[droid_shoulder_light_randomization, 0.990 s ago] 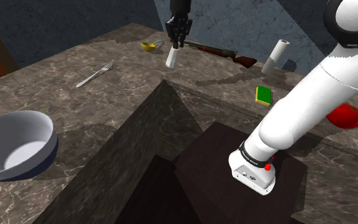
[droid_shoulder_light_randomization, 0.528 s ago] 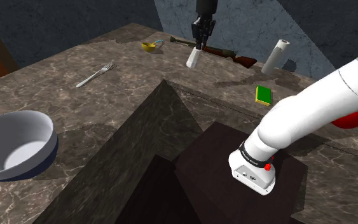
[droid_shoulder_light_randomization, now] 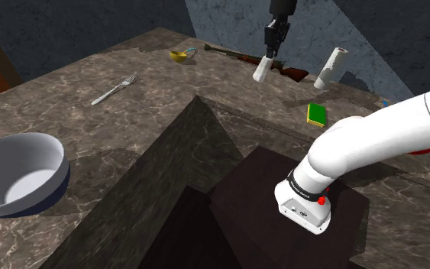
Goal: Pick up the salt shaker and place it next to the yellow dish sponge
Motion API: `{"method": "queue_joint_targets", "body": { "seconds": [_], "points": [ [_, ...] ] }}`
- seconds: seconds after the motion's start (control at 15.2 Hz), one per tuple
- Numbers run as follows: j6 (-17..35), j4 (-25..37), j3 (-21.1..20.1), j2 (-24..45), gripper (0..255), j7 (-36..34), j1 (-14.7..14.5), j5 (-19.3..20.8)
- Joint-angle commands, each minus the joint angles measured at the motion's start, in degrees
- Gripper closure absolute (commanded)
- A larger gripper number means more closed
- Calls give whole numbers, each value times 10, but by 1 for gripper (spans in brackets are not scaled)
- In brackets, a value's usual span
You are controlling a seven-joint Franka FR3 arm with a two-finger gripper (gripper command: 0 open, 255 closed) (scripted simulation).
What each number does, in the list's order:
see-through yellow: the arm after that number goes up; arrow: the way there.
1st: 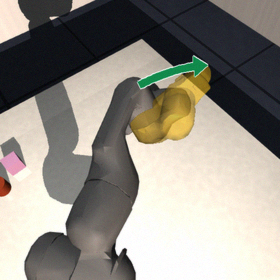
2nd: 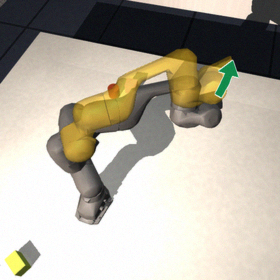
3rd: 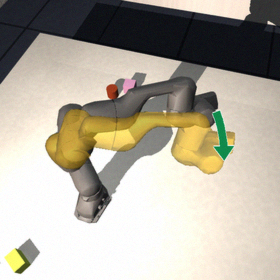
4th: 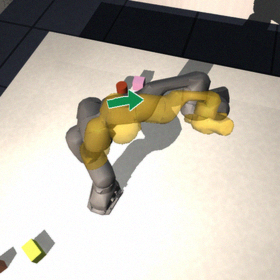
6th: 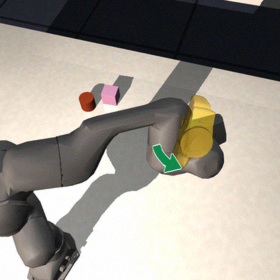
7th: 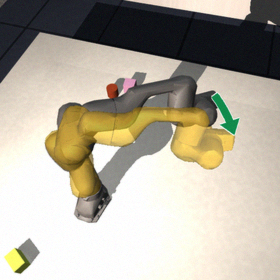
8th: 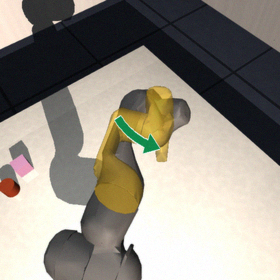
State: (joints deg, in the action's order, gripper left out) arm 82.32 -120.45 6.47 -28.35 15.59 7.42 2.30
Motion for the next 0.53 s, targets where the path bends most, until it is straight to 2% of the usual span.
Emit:
{"method": "queue_joint_targets", "body": {
  "seconds": [0.0,0.46],
  "points": [
    [-9,-12,17,-22,255,24,10,15],
    [-48,-26,78,-82,255,107,42,72]
  ]
}}
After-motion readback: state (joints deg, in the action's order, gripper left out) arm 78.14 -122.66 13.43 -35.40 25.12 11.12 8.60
